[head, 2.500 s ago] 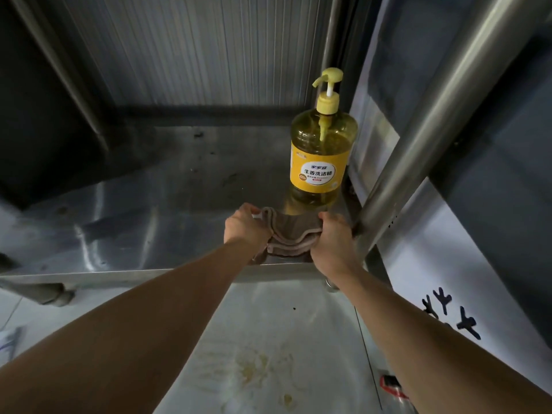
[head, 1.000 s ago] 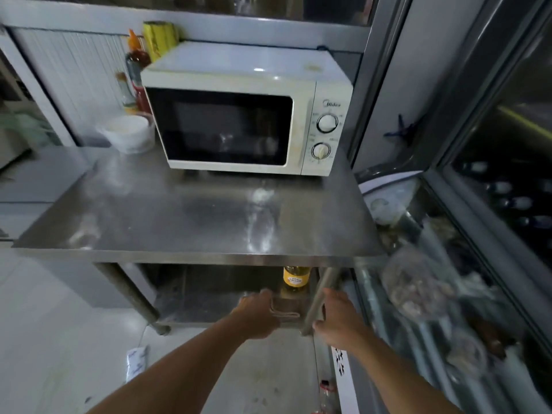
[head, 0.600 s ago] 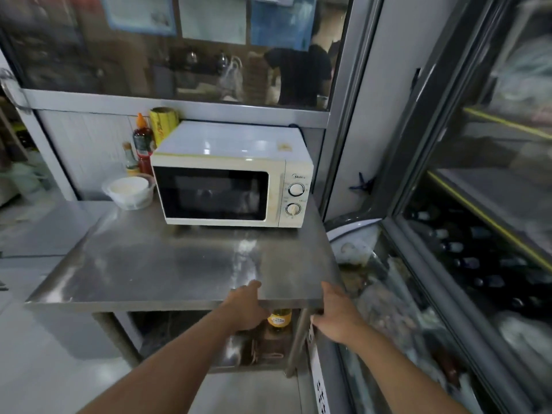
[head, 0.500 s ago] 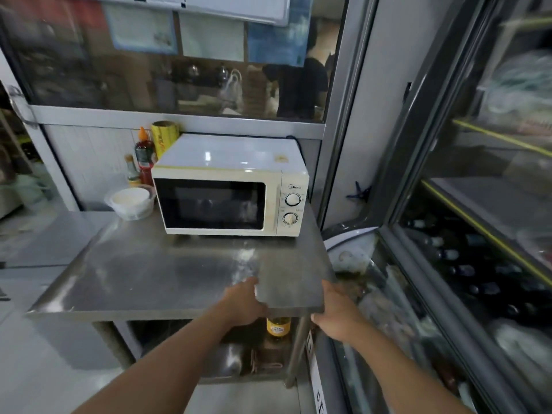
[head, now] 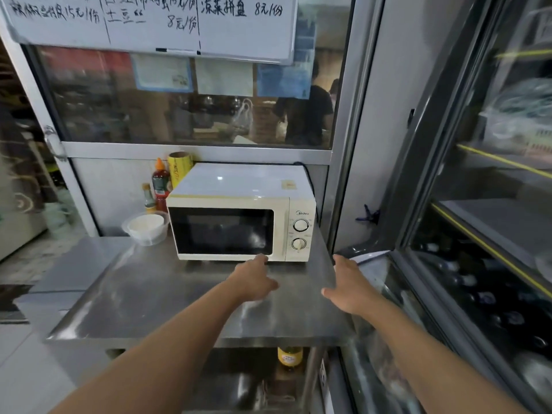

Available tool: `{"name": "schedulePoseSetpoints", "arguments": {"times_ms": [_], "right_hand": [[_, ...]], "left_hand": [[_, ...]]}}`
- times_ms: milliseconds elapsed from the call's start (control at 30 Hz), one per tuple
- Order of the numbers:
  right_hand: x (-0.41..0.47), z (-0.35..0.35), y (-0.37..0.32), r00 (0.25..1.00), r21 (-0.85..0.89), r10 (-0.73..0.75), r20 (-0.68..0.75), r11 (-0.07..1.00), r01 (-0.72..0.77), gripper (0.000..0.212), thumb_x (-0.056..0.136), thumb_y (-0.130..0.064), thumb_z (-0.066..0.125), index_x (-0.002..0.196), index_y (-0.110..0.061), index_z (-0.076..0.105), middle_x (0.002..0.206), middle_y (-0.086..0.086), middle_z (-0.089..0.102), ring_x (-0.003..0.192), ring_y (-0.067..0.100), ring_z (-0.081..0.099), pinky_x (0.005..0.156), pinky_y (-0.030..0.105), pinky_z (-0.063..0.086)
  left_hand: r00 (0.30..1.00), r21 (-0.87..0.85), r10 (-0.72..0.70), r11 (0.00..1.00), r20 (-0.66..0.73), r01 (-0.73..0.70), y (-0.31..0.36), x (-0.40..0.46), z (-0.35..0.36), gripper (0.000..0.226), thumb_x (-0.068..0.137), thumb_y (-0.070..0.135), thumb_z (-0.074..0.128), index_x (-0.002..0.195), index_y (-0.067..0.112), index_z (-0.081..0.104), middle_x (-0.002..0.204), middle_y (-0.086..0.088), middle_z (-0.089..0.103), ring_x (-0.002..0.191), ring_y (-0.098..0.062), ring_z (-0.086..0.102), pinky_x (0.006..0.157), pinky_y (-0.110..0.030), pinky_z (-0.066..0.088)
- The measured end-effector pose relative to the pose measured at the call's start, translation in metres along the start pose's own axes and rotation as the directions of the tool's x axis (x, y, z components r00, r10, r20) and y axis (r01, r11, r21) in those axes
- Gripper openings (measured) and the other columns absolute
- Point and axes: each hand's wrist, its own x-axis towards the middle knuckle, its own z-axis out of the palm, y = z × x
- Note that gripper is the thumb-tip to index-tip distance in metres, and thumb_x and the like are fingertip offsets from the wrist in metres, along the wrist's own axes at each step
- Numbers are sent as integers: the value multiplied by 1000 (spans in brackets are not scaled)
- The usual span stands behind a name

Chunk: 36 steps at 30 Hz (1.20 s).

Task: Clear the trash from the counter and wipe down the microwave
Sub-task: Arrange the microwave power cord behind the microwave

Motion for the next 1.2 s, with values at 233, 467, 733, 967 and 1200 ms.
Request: {"name": "schedulePoseSetpoints", "arguments": {"times_ms": [233, 467, 733, 967, 1200], "right_hand": [[46, -6, -24, 996, 13, 72, -44, 997, -71, 75, 86, -23, 62, 145, -11, 18, 146, 12, 28, 132, 27, 35, 107, 37, 35], [94, -13, -51, 982, 20, 153, -107, 988, -152, 82, 88, -27, 60, 150, -10, 8, 154, 11, 17, 140, 26, 26, 111, 36, 29], [124, -18, -53, 955, 87, 245, -167, 969, -233, 77, 86, -26, 63, 146, -10, 17, 150, 12, 22, 135, 27, 33, 109, 35, 31], [157, -31, -38, 947, 114, 260, -189, 964, -242, 77, 88, -26, 62, 147, -10, 15, 152, 11, 21, 138, 26, 29, 109, 35, 29], [222, -46, -2, 959, 177, 239, -152, 961, -212, 77, 90, -26, 60, 148, -11, 12, 153, 10, 17, 139, 27, 27, 110, 35, 28]], "left_hand": [[996, -29, 86, 996, -14, -87, -4, 53, -35, 59, 89, 30, 58, 140, 14, 33, 139, -10, 47, 123, -28, 48, 100, -33, 41], [982, 3, 187, 982, 7, -187, -8, 121, -75, 60, 90, 30, 57, 141, 13, 31, 134, -10, 51, 123, -30, 48, 101, -32, 39], [956, -24, 289, 957, 51, -288, 4, 173, -87, 63, 90, 32, 58, 144, 17, 27, 142, -11, 42, 122, -33, 47, 99, -43, 45], [932, 30, 361, 931, 38, -363, 27, 212, -84, 63, 91, 32, 57, 145, 17, 27, 147, -8, 38, 135, -28, 35, 107, -36, 33], [938, 64, 346, 936, 13, -346, 64, 266, -77, 62, 92, 33, 56, 145, 17, 28, 149, -8, 36, 135, -28, 35, 106, -36, 33]]}}
